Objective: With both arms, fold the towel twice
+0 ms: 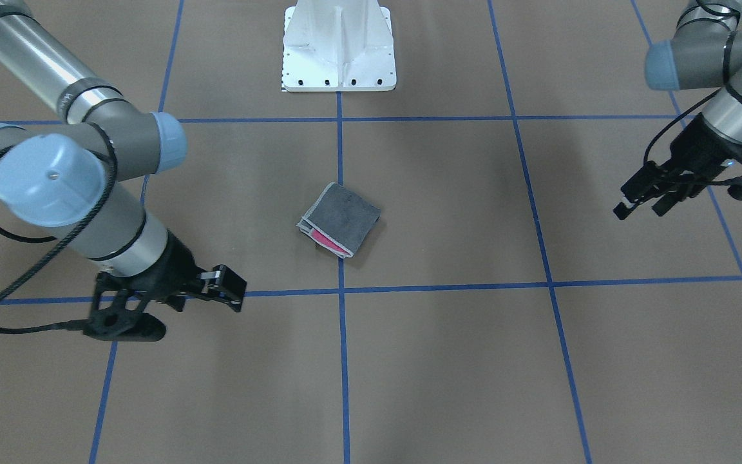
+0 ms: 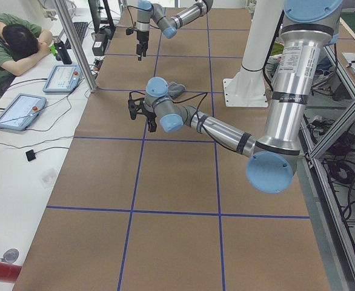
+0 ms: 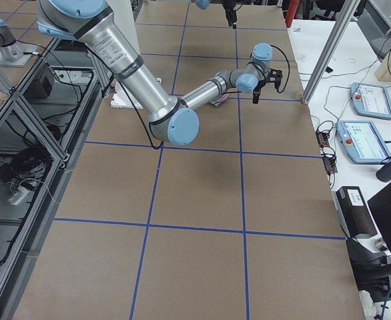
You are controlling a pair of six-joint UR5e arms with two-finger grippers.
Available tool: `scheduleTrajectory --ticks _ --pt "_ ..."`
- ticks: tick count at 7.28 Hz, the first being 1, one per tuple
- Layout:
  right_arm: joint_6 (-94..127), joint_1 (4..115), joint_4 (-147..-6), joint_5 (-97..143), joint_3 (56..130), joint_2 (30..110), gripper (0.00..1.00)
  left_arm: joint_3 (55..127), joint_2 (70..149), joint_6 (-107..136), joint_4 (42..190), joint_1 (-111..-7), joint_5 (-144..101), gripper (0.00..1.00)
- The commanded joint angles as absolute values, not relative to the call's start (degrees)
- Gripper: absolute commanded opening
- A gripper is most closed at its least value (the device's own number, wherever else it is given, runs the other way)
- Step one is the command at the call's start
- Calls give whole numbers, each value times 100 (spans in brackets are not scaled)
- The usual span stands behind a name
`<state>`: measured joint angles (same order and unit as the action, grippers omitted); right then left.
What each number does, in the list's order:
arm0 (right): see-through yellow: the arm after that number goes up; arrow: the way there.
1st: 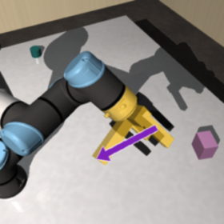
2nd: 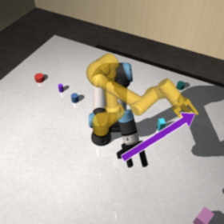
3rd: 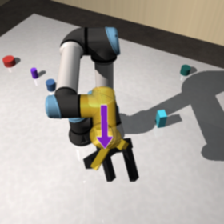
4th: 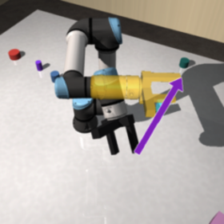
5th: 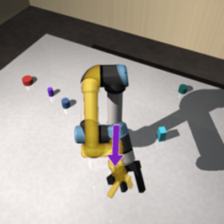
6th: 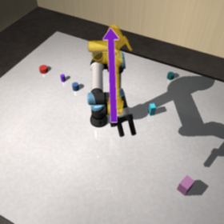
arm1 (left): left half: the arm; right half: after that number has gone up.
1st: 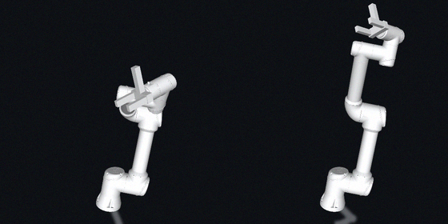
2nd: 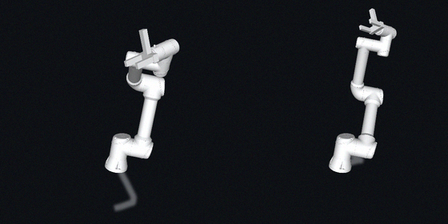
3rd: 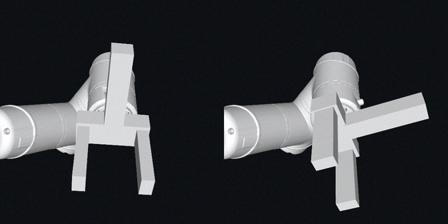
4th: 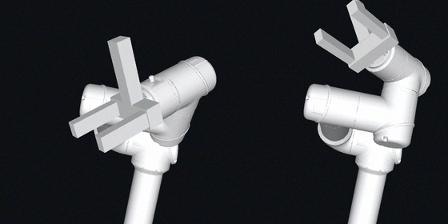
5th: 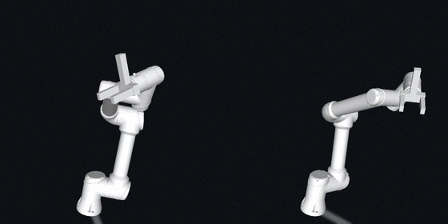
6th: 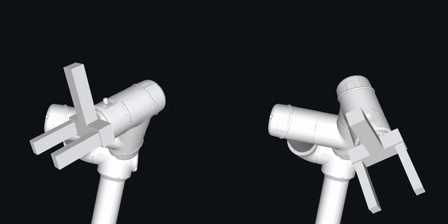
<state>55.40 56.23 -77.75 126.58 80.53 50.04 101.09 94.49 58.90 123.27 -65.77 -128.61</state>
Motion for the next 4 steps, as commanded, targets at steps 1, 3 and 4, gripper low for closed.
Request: scheduleTrajectory --ticks 1,3,4 --pt "3331 6491 -8649 12857 8777 5988 100 10037 9351 3712 11004 -7563 -13016 100" --pt "3217 7099 -8230 12868 9263 6967 100 9967 9343 985 10155 -8442 -12999 100" --pt "3278 7102 -7957 12667 9220 7353 100 9941 9317 306 9890 -8699 -12990 100"
